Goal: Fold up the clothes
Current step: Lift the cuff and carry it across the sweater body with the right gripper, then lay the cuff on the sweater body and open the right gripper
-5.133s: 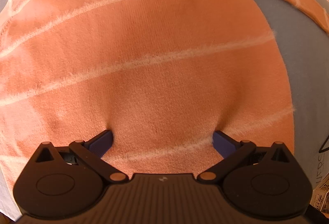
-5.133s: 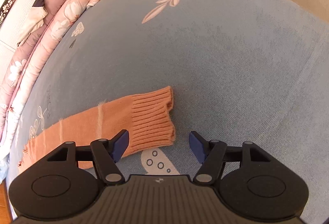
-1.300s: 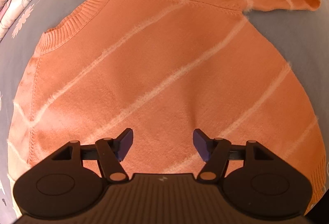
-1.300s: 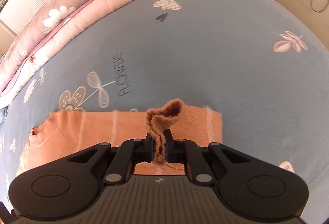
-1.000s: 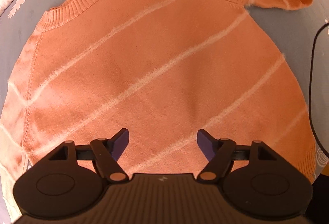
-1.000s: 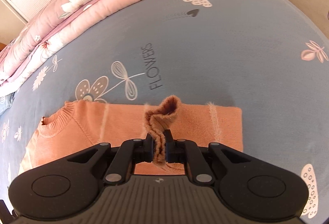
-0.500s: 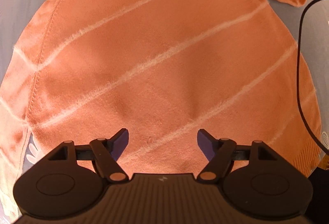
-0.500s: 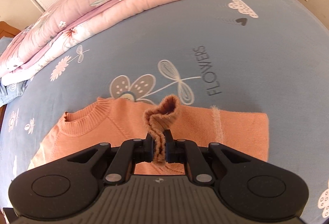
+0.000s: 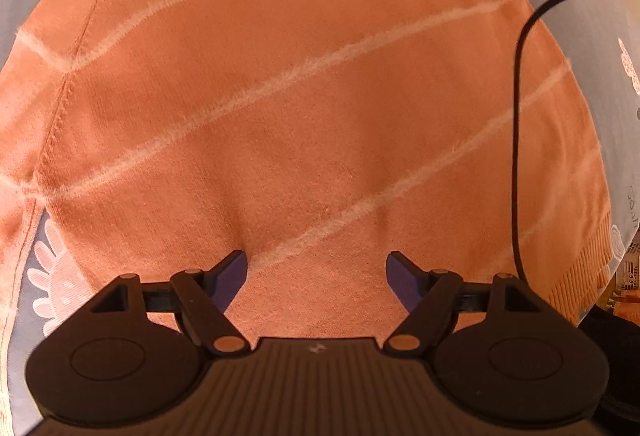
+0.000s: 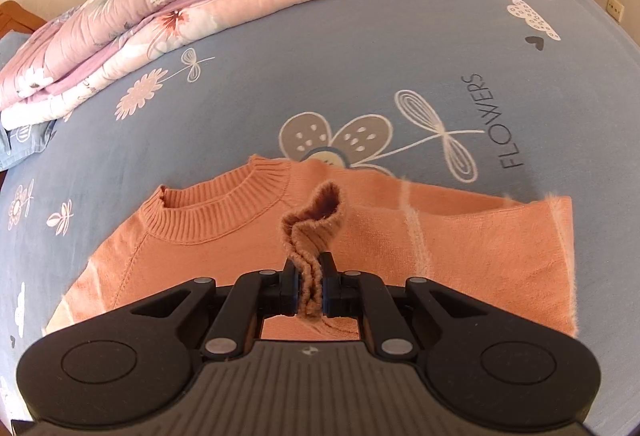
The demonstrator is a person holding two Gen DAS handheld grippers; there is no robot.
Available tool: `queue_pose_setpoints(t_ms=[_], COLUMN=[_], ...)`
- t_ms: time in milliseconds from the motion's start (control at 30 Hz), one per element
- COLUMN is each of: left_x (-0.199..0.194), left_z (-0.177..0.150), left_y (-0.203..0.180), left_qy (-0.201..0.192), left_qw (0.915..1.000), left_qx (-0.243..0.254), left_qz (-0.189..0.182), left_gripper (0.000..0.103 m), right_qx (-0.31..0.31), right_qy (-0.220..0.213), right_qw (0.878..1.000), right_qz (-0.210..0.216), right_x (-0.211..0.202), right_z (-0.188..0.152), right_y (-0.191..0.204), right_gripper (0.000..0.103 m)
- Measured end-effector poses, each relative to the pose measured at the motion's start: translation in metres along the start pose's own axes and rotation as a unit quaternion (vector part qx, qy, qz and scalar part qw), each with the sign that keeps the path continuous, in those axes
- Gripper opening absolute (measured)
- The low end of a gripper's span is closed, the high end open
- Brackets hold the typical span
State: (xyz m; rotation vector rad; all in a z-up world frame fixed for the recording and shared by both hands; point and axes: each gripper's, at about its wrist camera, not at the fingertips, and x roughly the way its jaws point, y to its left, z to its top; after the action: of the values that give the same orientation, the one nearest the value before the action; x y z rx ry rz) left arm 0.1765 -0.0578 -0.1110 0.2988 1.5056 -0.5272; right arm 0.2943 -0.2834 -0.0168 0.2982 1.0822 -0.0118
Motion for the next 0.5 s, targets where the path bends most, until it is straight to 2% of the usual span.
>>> queue_pose_setpoints(t_ms=[100,300,500], left_x=[0.002,0.003,0.001], left_z=[-0.005,-0.012,-0.018], left_y=[0.0,0.016,0.022], left_qy=[-0.003,-0.012,-0.018], left_qw=[0.9999,0.999,0.9982], left_qx=[0.015,-0.019,-0.015], left_qz=[-0.008,-0.039,-0.055], left_gripper=[0.077,0.077,0.078], right_qx=[-0.021,-0.046,-0.055], right_qy=[-0.001,0.005,0.016], right_qw=[1.0,0.999,0.998], right_qz=[-0.007,-0.001,0.01], right_x=[0.007,0.02,0.032], right_z=[-0.005,-0.012,-0.017], right_y=[0.03,0.077,0.112], right_gripper=[0.012,0.012,0.012])
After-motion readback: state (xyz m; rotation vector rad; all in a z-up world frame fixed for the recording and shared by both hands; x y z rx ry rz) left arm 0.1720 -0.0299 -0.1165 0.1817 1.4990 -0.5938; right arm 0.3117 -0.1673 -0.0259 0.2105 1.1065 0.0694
